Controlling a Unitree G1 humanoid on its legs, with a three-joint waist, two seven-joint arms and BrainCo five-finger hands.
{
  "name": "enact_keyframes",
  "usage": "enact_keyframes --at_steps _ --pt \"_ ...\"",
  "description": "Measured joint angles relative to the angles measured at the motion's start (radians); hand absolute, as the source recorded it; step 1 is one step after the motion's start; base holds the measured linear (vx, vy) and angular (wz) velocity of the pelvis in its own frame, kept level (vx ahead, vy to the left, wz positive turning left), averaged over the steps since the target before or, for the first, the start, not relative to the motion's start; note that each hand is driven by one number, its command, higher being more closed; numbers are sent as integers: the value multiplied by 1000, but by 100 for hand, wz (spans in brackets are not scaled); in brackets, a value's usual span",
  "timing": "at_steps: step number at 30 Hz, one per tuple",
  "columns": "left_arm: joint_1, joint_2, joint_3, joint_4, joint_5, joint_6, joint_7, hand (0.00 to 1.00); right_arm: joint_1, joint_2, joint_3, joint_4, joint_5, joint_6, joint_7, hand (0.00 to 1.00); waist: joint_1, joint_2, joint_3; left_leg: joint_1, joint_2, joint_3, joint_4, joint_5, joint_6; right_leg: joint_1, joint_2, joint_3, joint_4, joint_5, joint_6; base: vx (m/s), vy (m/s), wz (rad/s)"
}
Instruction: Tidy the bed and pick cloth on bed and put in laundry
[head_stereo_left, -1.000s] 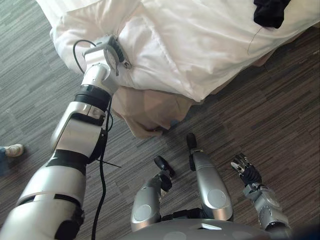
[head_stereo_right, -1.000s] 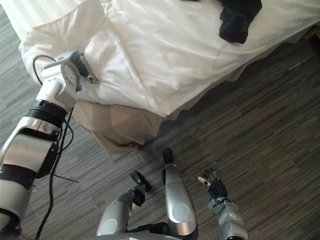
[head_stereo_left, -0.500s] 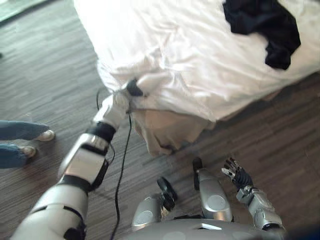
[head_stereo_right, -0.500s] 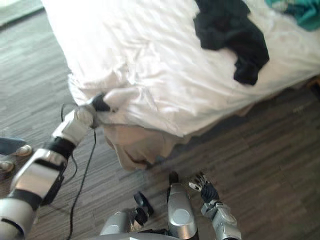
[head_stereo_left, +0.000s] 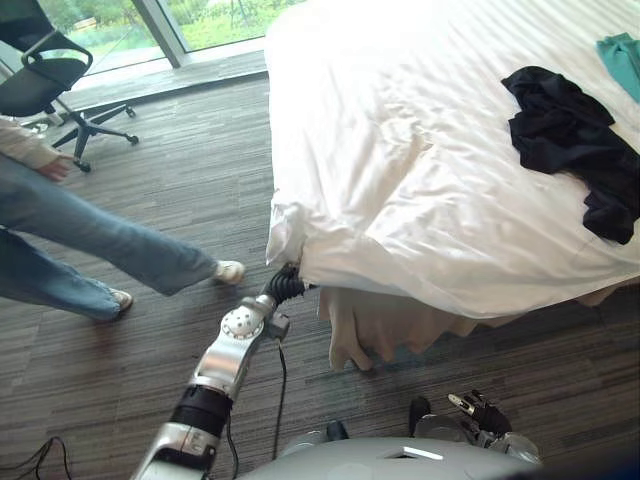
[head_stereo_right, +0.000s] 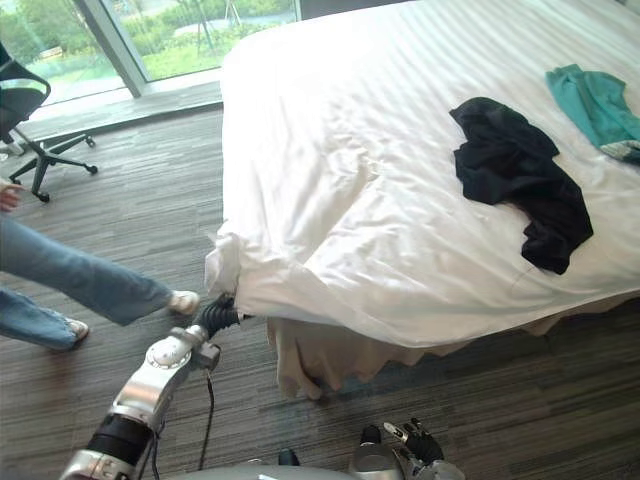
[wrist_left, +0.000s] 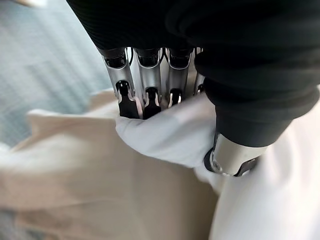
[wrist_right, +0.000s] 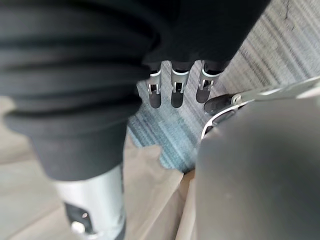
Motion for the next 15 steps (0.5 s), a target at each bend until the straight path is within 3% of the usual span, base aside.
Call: enact_keyframes --at_steps 2,5,8,10,13,15 --pt "4 -60 73 143 -56 -20 74 0 -4 11 3 22 -9 8 0 0 15 -28 -7 17 2 -27 1 0 0 39 7 -6 -25 2 -2 43 -39 10" --pt "6 -109 162 332 -38 -55 133 0 -27 26 3 40 -23 20 0 0 15 -51 -15 42 5 -32 3 0 0 71 7 -11 -38 4 -4 46 -24 -3" --pt "60 -128 287 584 -39 -2 184 0 -36 31 -11 47 -37 22 0 0 14 -51 -15 52 5 -34 9 0 0 83 4 -19 -39 4 -4 38 1 2" --pt "147 -124 418 699 -49 63 221 0 -35 37 -49 63 -38 24 0 0 23 -54 -13 64 5 -51 7 0 0 98 3 -26 -40 4 -4 22 22 23" --pt "223 -120 496 710 -60 76 223 0 -38 35 -59 84 -39 30 1 0 52 -56 -11 66 2 -57 3 0 0 111 -5 -43 -40 5 -2 -50 29 26" --pt "241 -124 519 717 -84 76 216 0 -41 34 -59 83 -40 33 2 0 55 -57 -11 68 0 -58 -9 0 0 113 -6 -50 -41 8 3 -116 32 19"
